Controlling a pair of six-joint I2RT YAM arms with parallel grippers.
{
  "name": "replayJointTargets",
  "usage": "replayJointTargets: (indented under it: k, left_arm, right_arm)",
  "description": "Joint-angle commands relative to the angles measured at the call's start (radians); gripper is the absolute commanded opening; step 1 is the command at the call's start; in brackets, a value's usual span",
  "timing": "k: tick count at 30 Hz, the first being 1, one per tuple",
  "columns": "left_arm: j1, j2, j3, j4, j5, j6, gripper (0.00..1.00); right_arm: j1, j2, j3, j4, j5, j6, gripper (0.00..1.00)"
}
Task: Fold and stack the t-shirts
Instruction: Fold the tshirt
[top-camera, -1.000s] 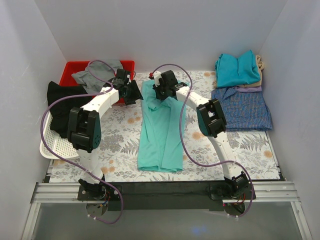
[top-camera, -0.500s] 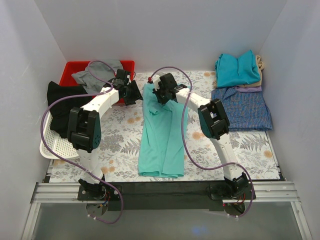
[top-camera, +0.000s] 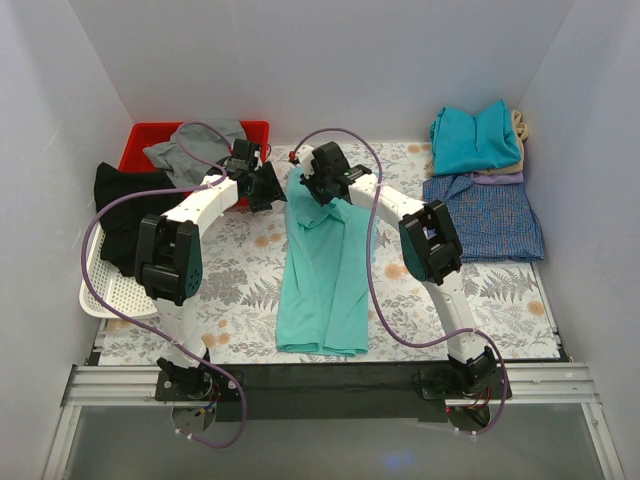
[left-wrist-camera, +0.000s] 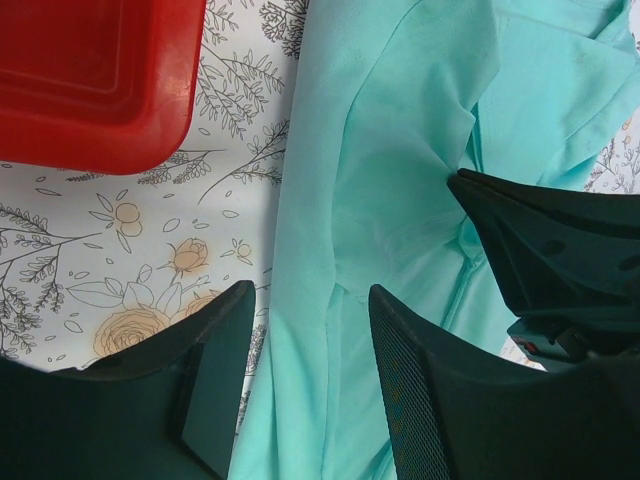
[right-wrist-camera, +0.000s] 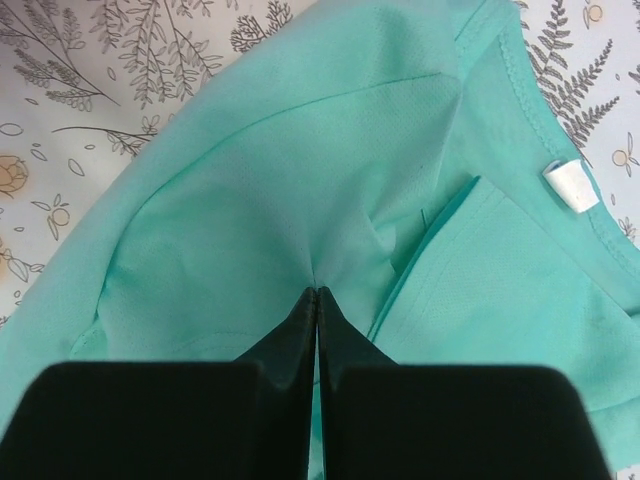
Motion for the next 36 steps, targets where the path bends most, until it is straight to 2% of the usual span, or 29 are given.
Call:
replayJointTargets:
  k: [1,14,25,36]
  left_arm:
    - [-0.001,-0.032,-0.010,0.018,0.007,0.012,0.48]
    - [-0.001,-0.024,-0.012,0.024,0.033,0.009,0.48]
    - [-0.001,-0.012,-0.018,0.024,0.063,0.015,0.47]
    - [-0.001,-0.016,-0.027,0.025,0.067,0.018,0.47]
  right_arm:
    - [0.008,-0.072,0.030,-0.020,0.064,-0.021,0.01]
    - [0.051,-0.094,0.171,-0.050,0.174,-0.053,0.01]
    - [0.052,-0.112,0.062,-0.046,0.331,-0.070,0.01]
    - [0.022,-0.109,-0.038,-0.021,0.409,-0.020,0.01]
